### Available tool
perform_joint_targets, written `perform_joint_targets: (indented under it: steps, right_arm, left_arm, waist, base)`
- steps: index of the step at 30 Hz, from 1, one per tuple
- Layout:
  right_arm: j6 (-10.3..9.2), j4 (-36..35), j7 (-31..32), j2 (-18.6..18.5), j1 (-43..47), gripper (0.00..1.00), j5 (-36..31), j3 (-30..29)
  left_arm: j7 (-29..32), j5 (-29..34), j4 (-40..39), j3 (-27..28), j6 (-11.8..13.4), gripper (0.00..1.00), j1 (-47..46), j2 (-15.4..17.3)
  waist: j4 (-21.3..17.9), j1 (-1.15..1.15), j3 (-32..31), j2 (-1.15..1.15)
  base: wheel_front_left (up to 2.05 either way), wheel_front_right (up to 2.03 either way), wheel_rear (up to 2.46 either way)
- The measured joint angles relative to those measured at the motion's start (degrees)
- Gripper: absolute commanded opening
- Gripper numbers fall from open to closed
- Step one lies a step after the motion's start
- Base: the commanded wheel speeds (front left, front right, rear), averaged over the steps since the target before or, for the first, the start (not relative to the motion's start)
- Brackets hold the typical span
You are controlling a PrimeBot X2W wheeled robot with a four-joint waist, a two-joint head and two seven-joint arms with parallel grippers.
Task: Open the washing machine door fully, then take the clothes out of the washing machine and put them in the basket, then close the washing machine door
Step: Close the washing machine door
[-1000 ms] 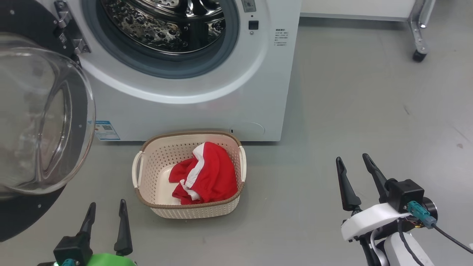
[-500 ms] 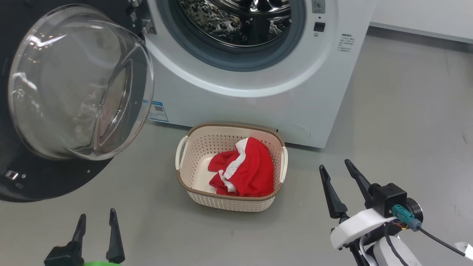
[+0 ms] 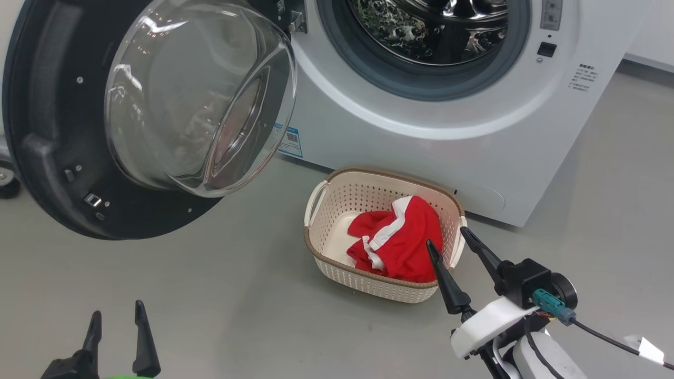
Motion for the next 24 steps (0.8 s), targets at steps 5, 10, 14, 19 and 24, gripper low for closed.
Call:
perform_joint_targets:
  steps: [5,10,14,19,24]
  right_arm:
    - [0.02,0.90,0.00,-0.03,-1.64,1.00,-0.05,2.13]
    - [0.45,1.63,0.00,-0.09,-1.98,1.00,-0.03,3.48]
    - [0.48,2.09,0.00,-0.18,-2.72,1.00,0.04,4.48]
    - [0.51,2.56,0.00,-0.19,-3.46,1.00,0.12,5.42]
    - [0.51,3.13,0.00,-0.20,-3.92,1.00,0.13,5.77]
  left_arm:
    - [0.00,-1.10,-0.46,1.38,0.22,1.00,0.70,0.00]
    - [0.00,-1.23,-0.77,1.89,0.40,1.00,1.48,-0.01]
    - [0.00,-1.64,-0.93,2.38,0.40,1.00,1.53,-0.01]
    - [0.00,-1.66,-1.19,2.93,0.41,1.00,1.84,-0.01]
    - [0.00,-2.08,-1.32,2.92,0.49,1.00,2.10,-0.01]
  waist:
    - [1.69,0.00,0.67,0.00]
    - [2.24,0.00,0.90,0.00]
    - [2.40,0.00,1.01,0.00]
    - [2.52,0.00,1.13,0.00]
    - [2.53,0.00,1.23,0.00]
  base:
    - [0.00,0.00,0.00]
    - [0.00,0.00,0.00]
    - [0.00,0.00,0.00]
    - [0.00,0.00,0.00]
    - [0.00,0.00,0.00]
